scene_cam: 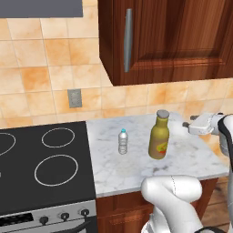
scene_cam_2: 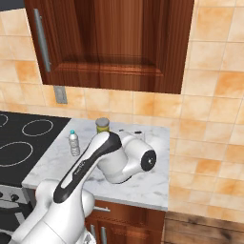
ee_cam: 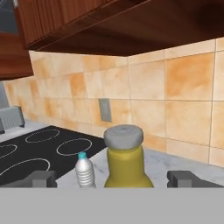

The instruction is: Move the drinks to the dining counter.

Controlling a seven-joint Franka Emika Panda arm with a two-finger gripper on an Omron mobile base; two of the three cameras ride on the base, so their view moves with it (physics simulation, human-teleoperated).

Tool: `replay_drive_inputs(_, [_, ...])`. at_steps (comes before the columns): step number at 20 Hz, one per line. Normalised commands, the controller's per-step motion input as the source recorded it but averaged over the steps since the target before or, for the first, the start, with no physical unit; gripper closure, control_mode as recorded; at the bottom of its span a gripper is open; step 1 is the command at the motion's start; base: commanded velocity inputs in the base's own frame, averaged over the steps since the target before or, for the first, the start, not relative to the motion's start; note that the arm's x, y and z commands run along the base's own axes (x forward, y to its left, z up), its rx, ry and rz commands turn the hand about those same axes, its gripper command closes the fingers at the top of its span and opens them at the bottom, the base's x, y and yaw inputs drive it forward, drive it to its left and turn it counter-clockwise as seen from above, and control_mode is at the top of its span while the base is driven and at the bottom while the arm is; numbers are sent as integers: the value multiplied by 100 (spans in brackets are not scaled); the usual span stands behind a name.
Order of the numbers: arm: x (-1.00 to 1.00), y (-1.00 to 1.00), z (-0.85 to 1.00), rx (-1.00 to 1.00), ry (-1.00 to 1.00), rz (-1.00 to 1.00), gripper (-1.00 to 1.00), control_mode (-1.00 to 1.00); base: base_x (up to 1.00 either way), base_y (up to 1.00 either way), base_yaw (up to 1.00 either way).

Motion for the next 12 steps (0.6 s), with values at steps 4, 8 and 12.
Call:
replay_drive_inputs(4, [0, 3, -13, 0, 0, 5, -100, -100, 0, 0, 0])
replay_drive_inputs(8, [0, 1, -9, 0, 0, 7, -100, -100, 0, 0, 0])
replay_drive_inputs(12, [6, 0, -1, 0, -6, 9, -100, -100, 0, 0, 0])
